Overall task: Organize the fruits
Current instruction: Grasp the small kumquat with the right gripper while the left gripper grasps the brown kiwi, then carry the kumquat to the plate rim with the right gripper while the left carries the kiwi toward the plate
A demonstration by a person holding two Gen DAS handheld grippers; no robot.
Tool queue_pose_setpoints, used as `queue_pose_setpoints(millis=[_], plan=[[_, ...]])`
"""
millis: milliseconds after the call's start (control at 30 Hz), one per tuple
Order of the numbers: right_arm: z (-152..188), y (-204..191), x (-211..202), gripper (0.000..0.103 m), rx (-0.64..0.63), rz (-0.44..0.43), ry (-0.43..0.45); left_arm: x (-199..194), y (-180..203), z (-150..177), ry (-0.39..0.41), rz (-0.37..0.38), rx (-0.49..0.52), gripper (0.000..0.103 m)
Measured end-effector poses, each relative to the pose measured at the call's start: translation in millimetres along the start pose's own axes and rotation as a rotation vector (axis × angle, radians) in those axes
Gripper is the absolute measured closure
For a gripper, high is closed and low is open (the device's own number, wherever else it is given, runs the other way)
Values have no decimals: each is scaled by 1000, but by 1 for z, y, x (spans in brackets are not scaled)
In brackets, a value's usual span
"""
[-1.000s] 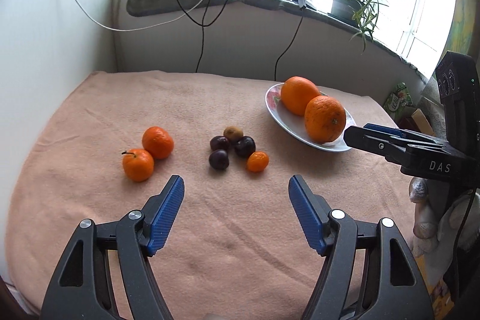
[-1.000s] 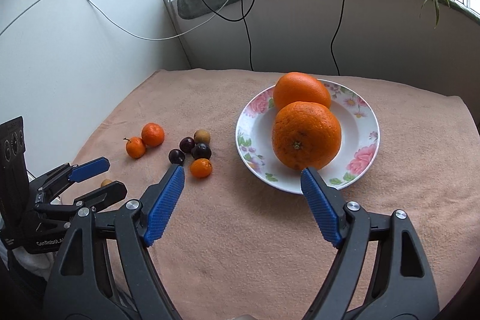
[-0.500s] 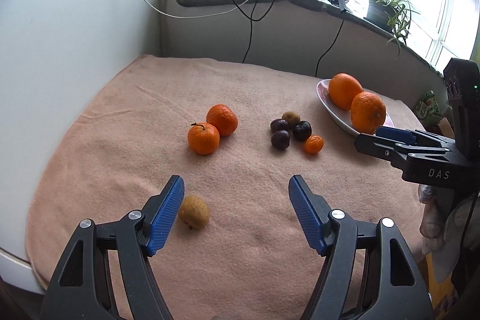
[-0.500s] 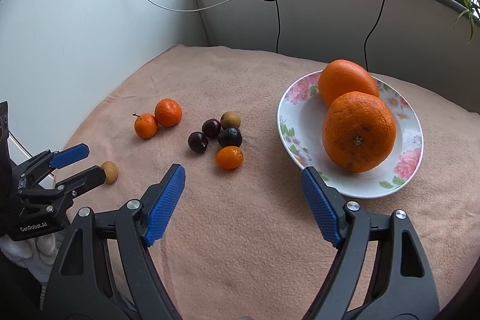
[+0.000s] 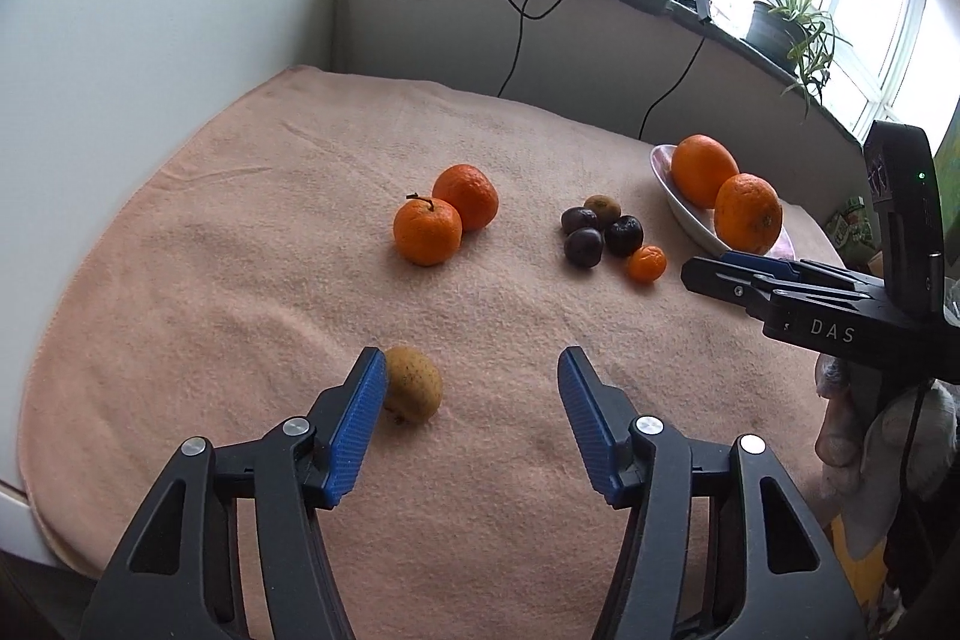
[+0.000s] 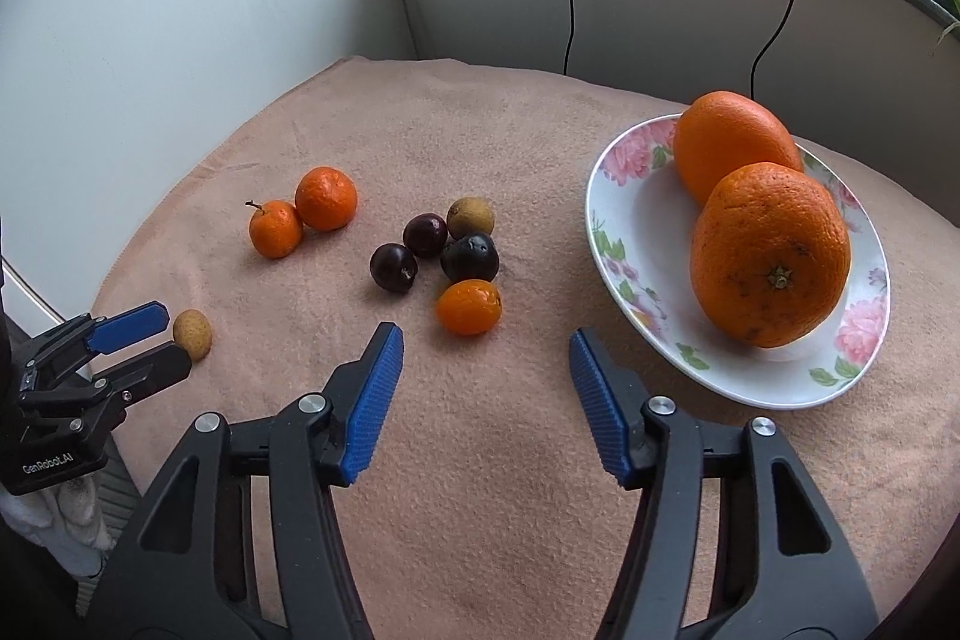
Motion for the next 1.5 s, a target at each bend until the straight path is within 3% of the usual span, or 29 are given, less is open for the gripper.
queue_pose_setpoints(millis=[667,800,967,1500], plan=[[-3,-8,35,63,-28,23,-52,8,-33,11,-24,-31,-61,67],[-3,-8,43,66,-32,27,-62,13,-37,17,-43,-19,-75,74],[-3,-11,47,72,-41,25,-65,14,-35,17,-41,-10,-75,76],[-5,-5,23,73,-21,-1,-20,9,-10,-3,-2,53,-62,76]])
Point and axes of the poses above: each gripper's, at about its wrist camera, not at the fingertips, and x roughly the way its jaws point, y to its right, z to its underside, the point moved 10 cm from there along x, roughly the way its jaws point, and after that the axes turned 6 degrees about x, right-handed, at the moved point
